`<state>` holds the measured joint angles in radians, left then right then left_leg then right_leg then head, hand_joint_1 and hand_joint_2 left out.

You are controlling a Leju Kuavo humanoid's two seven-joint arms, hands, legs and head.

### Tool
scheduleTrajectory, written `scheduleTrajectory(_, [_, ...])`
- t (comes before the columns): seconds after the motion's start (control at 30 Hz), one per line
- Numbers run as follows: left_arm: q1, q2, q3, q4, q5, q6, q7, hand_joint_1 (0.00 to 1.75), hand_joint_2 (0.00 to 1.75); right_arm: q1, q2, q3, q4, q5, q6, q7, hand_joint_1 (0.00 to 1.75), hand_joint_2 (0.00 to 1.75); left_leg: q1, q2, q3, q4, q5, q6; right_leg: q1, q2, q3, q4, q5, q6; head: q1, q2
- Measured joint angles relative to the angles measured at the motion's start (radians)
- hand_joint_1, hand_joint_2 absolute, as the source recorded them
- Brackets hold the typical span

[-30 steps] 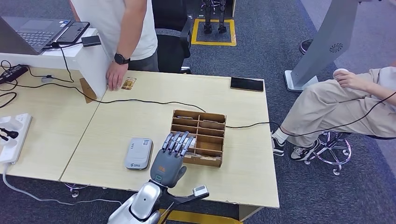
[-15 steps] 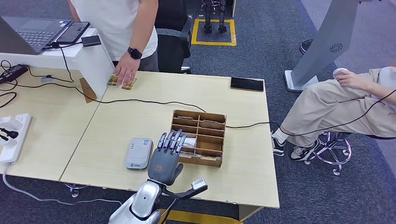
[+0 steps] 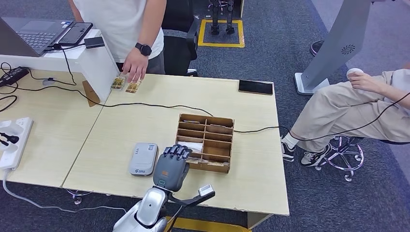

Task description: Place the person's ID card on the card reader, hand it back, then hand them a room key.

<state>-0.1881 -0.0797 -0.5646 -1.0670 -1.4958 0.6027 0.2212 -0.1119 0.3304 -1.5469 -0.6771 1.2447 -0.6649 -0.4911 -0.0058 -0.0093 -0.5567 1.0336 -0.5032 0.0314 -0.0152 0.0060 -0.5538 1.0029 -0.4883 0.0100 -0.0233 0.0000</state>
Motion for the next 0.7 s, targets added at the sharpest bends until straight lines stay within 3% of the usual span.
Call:
scheduleTrajectory(0.33, [0.031, -0.005, 0.019, -0.019, 0.008, 0.08, -0.068, 1.75, 1.75, 0.0, 0.0, 0.0, 0.0, 0.006, 0.0, -0.006, 0.0, 1.75, 0.0, 0.0, 0.0, 0.0, 0.0, 0.0, 0.0, 0.0, 0.0, 0.0, 0.0, 0.0, 0.0, 0.0])
scheduleTrajectory(0.7, [0.073, -0.029, 0.049, -0.055, 0.008, 0.087, -0.099, 1.75, 1.75, 0.0, 0.0, 0.0, 0.002, 0.006, 0.0, -0.006, 0.0, 1.75, 0.0, 0.0, 0.0, 0.0, 0.0, 0.0, 0.0, 0.0, 0.0, 0.0, 0.0, 0.0, 0.0, 0.0])
